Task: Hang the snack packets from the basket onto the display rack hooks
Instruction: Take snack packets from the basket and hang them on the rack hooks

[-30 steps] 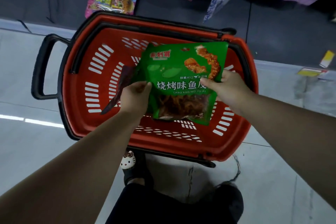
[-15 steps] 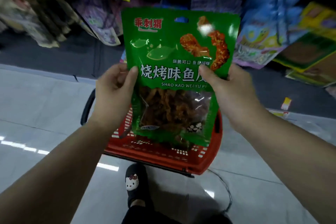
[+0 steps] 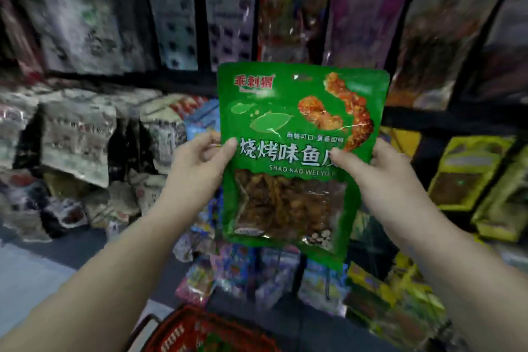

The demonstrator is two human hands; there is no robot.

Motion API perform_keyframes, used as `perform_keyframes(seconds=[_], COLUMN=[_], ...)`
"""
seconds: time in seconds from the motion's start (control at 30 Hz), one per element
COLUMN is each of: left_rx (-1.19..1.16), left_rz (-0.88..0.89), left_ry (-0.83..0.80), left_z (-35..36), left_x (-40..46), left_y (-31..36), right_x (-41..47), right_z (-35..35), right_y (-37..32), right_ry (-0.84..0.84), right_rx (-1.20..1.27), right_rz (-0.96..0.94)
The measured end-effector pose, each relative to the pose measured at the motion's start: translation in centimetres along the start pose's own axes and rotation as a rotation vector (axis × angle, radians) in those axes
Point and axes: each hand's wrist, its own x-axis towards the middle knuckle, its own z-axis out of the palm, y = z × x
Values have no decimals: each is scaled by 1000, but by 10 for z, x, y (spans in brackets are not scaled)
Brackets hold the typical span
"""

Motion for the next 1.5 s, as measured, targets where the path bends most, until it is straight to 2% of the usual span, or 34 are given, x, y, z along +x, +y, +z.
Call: perform_keyframes(seconds=[0.17,0.27,0.4,0.6,0.8,0.93,1.17,1.5], left_rx=[-95,-83,-103,-13,-6,-63,-89,-66], left_rz=[93,161,196,157,181,171,231,269], left_ry=[-36,-73,-231,-410,-395,-462,-504,-573], left_z=[26,37,58,83,104,129,226,417], left_x=[45,69,97,130,143,150,139,78], left_y=[104,134,150,132,122,121,132,152], right_x=[33,50,57,62,78,84,91,92], right_z=[-63,-85,-108,-114,-119,-143,-232,-423], right_y=[-92,-122,-134,-114,-98,-89,-63,23], right_ry=[65,118,223,312,351,338,362,347], right_rx=[38,59,21,-43,-42,-65,-46,-33], right_rz=[-98,-93,-88,-22,9,-14,-43,-56])
